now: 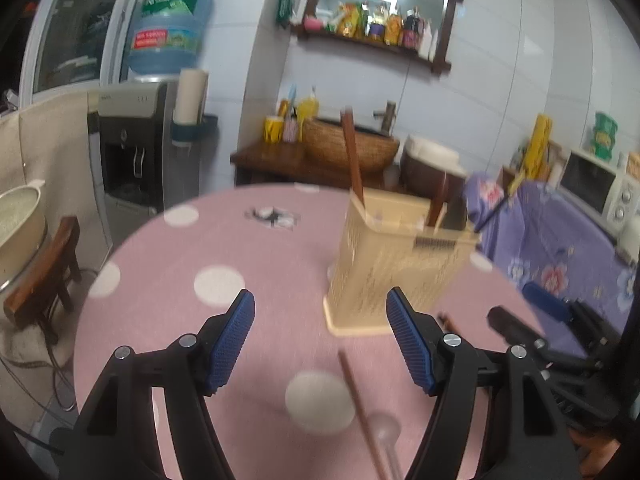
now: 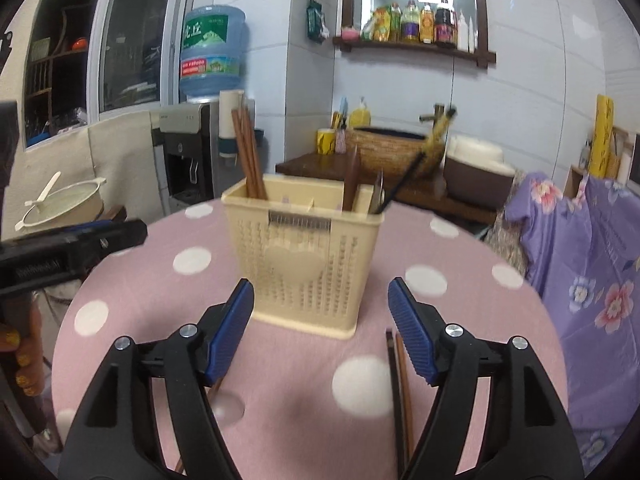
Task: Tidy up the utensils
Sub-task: 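Lower both utensils into the beige holder and open both grippers, then grasp the last brown chopstick with the left gripper while the right gripper approaches the black and brown chopsticks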
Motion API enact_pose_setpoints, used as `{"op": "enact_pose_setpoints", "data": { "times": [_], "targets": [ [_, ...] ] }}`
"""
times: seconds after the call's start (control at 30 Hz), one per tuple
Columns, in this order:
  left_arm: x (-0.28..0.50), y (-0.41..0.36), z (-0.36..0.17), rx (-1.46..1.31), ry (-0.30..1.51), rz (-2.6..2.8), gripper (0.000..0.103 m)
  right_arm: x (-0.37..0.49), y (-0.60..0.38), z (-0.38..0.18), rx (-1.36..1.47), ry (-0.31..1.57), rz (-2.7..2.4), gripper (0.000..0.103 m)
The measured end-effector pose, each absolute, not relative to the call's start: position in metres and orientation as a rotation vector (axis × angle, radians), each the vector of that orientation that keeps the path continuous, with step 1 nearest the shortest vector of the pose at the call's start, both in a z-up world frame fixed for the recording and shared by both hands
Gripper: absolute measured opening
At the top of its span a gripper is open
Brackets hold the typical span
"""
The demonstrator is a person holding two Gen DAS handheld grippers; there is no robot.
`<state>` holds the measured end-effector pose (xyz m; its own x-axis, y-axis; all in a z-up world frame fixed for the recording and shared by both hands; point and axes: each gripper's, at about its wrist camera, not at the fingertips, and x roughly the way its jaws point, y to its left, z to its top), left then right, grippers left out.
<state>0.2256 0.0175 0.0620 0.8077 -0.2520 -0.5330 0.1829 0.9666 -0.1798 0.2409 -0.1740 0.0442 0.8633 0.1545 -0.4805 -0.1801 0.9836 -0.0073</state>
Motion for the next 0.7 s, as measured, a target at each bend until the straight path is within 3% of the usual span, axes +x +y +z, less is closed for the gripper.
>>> {"op": "enact_pose_setpoints", "data": {
  "times": [0.3, 0.7],
  "targets": [
    [0.214, 0.009, -0.009, -0.149, 0.79, -0.276, 0.063, 0.199, -0.202, -0.02, 0.019, 0.648, 0.113, 0.07],
    [0.242, -0.036, -0.031, 0.006, 0.88, -0.314, 0.05, 0.169, -0.218, -0.038, 0.076, 0.685, 0.105, 0.07]
  ]
}}
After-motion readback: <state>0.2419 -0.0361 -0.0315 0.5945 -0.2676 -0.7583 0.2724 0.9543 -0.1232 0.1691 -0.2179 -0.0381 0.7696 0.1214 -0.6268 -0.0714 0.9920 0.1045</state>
